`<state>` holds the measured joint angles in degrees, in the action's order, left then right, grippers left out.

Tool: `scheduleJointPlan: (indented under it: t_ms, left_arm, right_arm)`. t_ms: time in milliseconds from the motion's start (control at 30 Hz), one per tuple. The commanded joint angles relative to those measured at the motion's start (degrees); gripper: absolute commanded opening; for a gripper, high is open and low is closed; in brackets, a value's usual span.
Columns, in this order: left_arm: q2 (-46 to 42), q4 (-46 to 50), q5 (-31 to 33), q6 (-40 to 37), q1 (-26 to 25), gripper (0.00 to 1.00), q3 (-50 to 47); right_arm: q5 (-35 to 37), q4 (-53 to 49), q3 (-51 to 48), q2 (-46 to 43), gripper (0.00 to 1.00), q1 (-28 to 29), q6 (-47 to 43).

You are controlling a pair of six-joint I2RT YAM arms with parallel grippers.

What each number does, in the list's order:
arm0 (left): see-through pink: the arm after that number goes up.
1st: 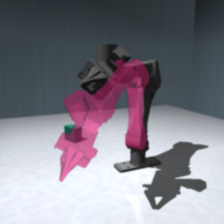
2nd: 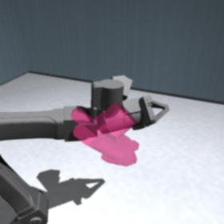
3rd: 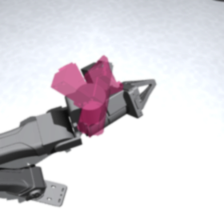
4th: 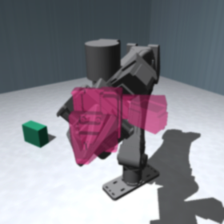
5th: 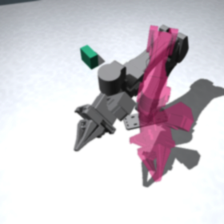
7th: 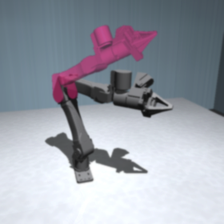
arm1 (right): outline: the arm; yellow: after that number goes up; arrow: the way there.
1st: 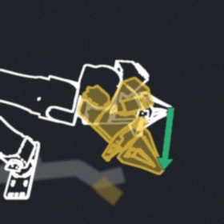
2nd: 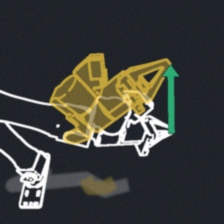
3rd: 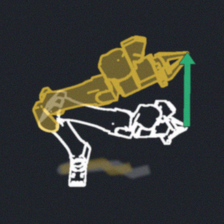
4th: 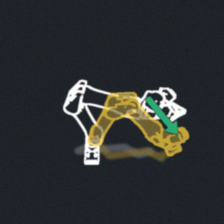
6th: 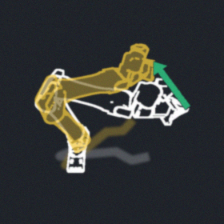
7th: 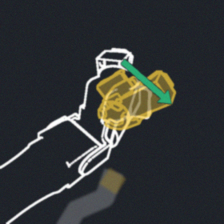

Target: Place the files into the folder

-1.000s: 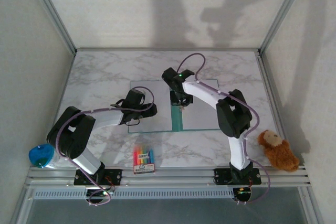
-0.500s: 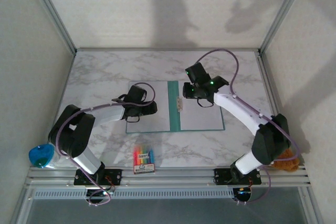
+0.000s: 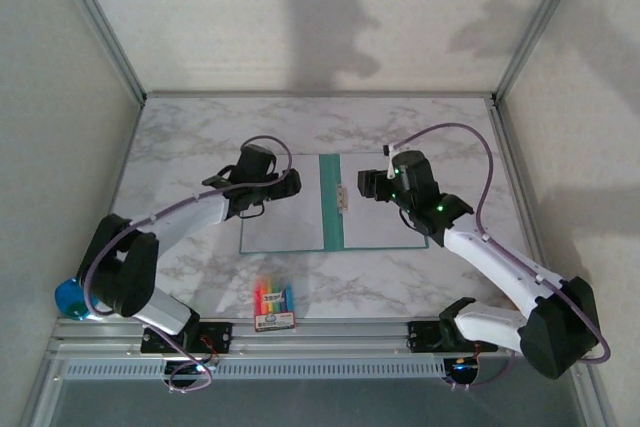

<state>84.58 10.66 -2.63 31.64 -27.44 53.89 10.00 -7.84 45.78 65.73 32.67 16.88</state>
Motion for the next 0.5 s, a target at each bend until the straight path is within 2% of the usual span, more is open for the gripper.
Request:
scheduleJointPlan:
  t_ms: [0, 233, 367, 467]
  left_arm:
    - [-3.9, 0.7, 3.9, 2.0, 0.1, 1.00, -1.9]
    - [-8.5, 1.3, 6.9, 5.9, 0.3, 0.99, -8.4]
    - [-13.6, -1.6, 6.0, 9.8, 0.3, 0.99, -15.4]
    - [-19.3, -2.4, 7.9, 12.5, 0.3, 1.00, -20.4]
  right_arm:
    - [1.9, 4.3, -1.3, -0.4, 0.83, -0.9, 0.1]
    - [2.5, 5.5, -1.8, 3.5, 0.86, -1.0, 1.9]
    - [2.6, 5.9, -1.6, 5.6, 0.86, -1.0, 2.4]
    - [2.6, 6.1, -1.5, 7.3, 0.86, -1.1, 2.6]
